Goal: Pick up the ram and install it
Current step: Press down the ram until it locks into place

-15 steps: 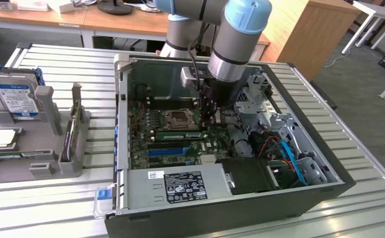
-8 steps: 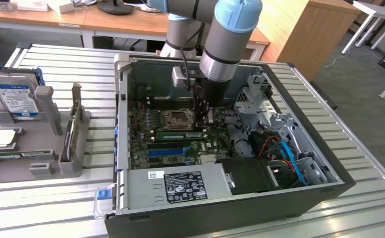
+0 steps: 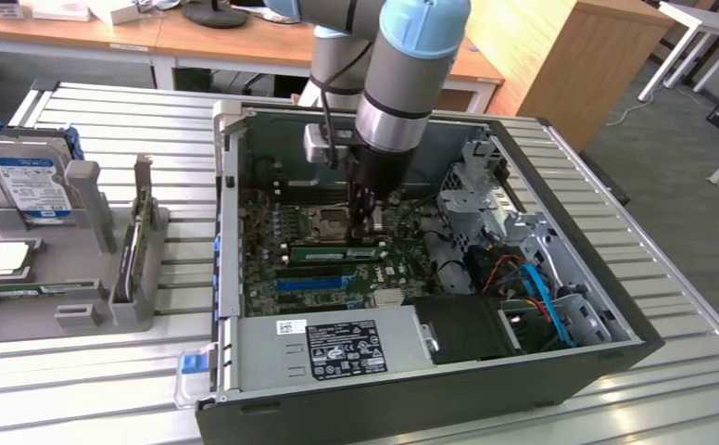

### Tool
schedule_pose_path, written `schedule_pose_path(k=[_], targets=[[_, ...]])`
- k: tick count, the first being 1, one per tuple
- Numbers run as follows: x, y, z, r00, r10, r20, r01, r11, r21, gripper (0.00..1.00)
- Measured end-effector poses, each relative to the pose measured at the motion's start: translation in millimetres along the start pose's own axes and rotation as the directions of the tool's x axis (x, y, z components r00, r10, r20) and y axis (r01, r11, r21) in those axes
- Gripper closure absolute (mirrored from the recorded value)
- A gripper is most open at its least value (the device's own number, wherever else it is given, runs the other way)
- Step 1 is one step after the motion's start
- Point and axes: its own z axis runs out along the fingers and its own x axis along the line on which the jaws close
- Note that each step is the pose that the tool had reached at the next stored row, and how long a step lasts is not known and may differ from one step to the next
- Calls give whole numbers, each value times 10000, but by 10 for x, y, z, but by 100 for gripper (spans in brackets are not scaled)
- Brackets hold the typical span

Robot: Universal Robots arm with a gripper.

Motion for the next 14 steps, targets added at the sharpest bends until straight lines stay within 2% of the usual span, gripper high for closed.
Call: schedule_pose_path(k=[14], targets=[[4, 315, 9, 10000, 0, 1, 0, 10000, 15, 90]])
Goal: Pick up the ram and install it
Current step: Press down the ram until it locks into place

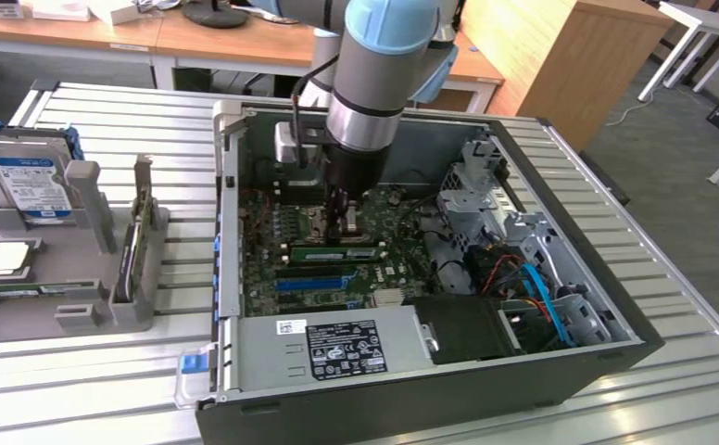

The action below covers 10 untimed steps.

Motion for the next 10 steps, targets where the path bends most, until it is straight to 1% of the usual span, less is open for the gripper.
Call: schedule_pose_path(k=[4, 5, 7, 10], targets=[[1, 85, 2, 10000, 0, 0, 0, 10000, 3, 90], [1, 130, 3, 10000, 0, -1, 0, 10000, 4, 90], [42, 129, 4, 10000, 1, 0, -1, 10000, 4, 90], [42, 130, 5, 10000, 1, 0, -1, 10000, 4, 90]])
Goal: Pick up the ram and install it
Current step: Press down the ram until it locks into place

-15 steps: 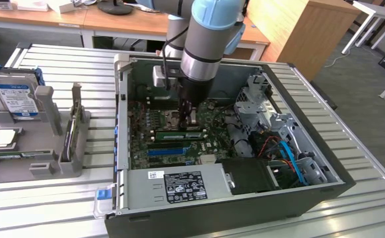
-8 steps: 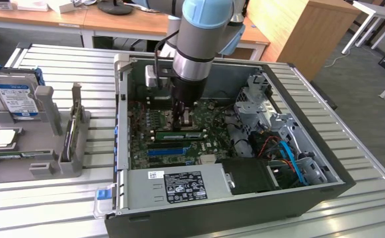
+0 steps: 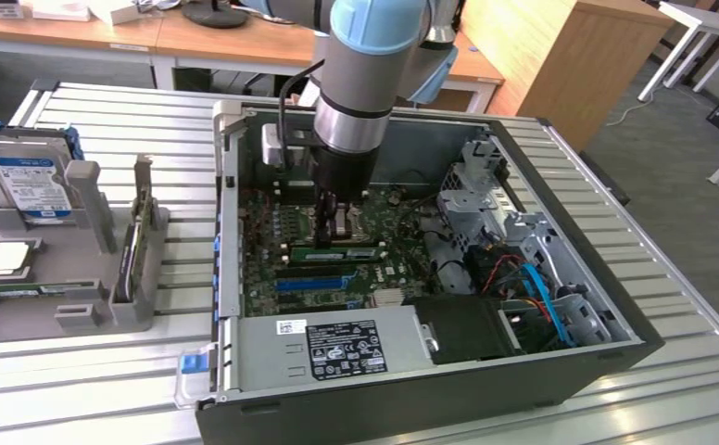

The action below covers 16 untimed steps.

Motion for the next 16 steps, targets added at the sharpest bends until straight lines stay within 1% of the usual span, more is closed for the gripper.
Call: schedule_pose_path(k=[4, 16], targets=[[0, 0, 18, 10000, 0, -1, 0, 10000, 0, 90], [-1, -1, 30, 10000, 0, 1, 0, 10000, 1, 90]])
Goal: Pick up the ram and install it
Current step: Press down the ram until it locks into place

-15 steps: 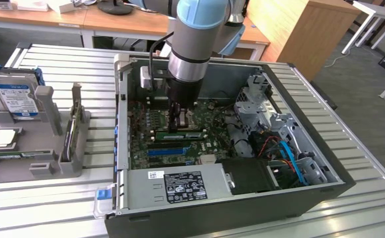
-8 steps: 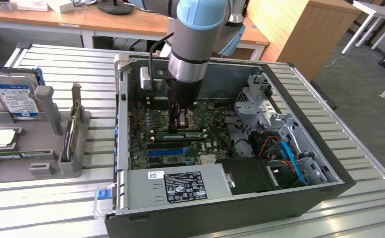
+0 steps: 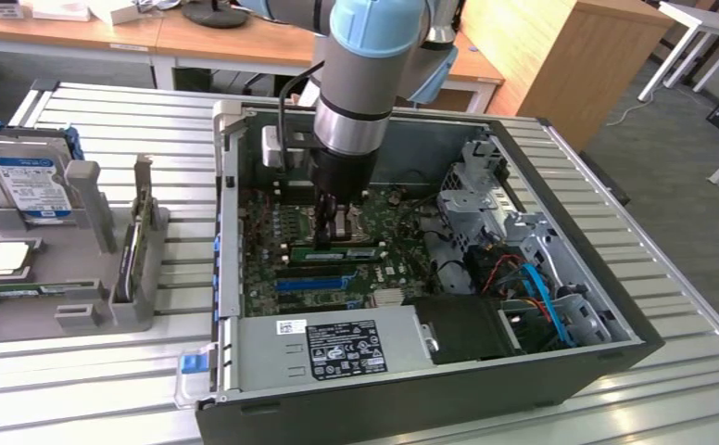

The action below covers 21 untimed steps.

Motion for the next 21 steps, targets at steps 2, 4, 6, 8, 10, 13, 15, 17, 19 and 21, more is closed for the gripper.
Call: schedule_pose_path(k=[2, 4, 6, 8, 10, 13, 15, 17, 19, 21], targets=[[0, 0, 7, 10000, 0, 1, 0, 10000, 1, 90], [0, 0, 8, 10000, 0, 5, 0, 10000, 0, 90], [0, 0, 8, 10000, 0, 6, 0, 10000, 1, 90], [0, 0, 13, 10000, 0, 9, 0, 10000, 2, 90], [0, 0, 19, 10000, -1, 6, 1, 10000, 0, 90], [0, 0, 19, 10000, -1, 5, 1, 10000, 0, 90], [-1, -1, 26, 10000, -1, 10, 1, 10000, 2, 90], [-1, -1, 31, 10000, -1, 7, 1, 10000, 1, 90], [-1, -1, 30, 10000, -1, 8, 1, 10000, 1, 90], [0, -1, 31, 10000, -1, 8, 1, 10000, 0, 90]])
